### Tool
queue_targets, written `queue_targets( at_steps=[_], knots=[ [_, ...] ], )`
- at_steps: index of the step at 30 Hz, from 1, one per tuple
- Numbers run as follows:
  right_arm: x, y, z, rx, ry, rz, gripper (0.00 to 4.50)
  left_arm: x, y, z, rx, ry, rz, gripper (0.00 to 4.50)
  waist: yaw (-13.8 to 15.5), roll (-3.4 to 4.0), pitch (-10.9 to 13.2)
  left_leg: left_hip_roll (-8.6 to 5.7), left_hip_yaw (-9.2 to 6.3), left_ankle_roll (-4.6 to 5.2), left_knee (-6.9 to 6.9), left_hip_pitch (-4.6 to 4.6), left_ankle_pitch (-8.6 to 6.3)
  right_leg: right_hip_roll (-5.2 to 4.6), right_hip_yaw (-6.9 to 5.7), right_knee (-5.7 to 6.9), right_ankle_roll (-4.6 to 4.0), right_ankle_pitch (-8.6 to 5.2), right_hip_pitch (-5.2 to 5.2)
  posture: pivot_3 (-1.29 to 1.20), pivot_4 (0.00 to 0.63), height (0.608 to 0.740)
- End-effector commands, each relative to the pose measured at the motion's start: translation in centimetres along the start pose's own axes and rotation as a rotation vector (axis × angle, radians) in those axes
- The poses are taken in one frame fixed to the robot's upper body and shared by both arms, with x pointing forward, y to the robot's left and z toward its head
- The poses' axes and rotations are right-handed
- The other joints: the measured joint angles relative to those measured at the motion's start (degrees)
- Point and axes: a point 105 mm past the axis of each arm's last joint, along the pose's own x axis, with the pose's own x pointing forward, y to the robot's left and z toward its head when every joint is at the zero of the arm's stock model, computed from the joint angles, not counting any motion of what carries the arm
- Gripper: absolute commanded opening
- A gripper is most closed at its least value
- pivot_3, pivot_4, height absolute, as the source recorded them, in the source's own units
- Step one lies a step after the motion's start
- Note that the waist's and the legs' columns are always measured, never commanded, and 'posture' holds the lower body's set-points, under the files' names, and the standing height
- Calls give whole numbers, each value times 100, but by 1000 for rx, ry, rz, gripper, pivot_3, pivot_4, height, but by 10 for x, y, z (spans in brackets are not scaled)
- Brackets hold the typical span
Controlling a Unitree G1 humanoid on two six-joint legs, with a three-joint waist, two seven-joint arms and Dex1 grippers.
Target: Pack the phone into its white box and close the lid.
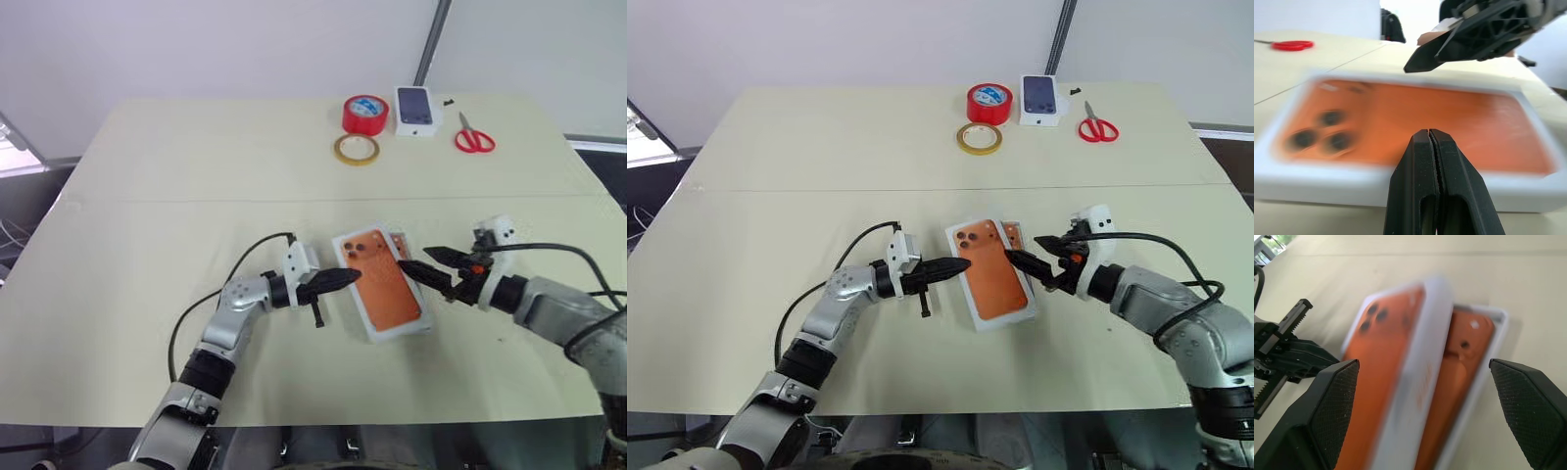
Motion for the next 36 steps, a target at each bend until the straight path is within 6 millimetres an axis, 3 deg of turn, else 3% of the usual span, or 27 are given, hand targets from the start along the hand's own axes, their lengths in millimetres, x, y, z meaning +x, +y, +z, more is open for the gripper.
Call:
queue_targets(
  at_steps=[1,7,9,11,18,23,30,36],
  knots=[
    [-4,-19,16,-108,-59,-118,4437,-2,9,10,47,-15,31,32,29,0,0,0,0,0,0,0,0,0,0,-1,0,0,0,0,150,740],
    [-4,-22,12,-207,-47,-143,4437,-29,16,5,44,53,57,32,89,2,-1,0,0,-2,-5,-2,1,0,0,-1,0,0,-7,0,150,740],
    [-2,-16,10,-232,-51,-121,4213,-41,3,-2,-51,123,-23,32,83,3,-1,0,0,-2,-5,-2,1,0,0,-1,0,0,-6,0,150,740],
    [-1,-18,10,-250,-61,-138,3691,-50,-9,-5,-115,171,-89,32,60,5,-1,0,0,-2,-6,-2,1,-1,1,-2,-1,0,-6,0,150,740],
    [1,-16,-5,-385,5,-120,109,-40,-13,-16,-90,218,-93,32,118,8,-1,-4,0,-2,-2,-1,1,-8,0,-11,-1,-1,2,0,150,740],
    [-11,-23,-22,-362,51,-120,39,-29,-11,-22,-67,209,-104,32,104,16,-6,-5,0,-2,-4,2,1,-8,0,-11,-1,0,4,0,150,740],
    [-11,-10,-5,-323,-53,-90,39,-6,-1,-11,-57,142,-68,32,104,18,-7,-5,0,-1,-4,29,1,-7,0,-10,-1,0,29,0,150,740],
    [-8,-1,-16,-339,-17,-62,39,2,3,-10,-36,130,-50,32,101,17,-7,-5,0,-2,-6,27,1,-5,0,-9,0,0,26,0,150,740]
  ],
)
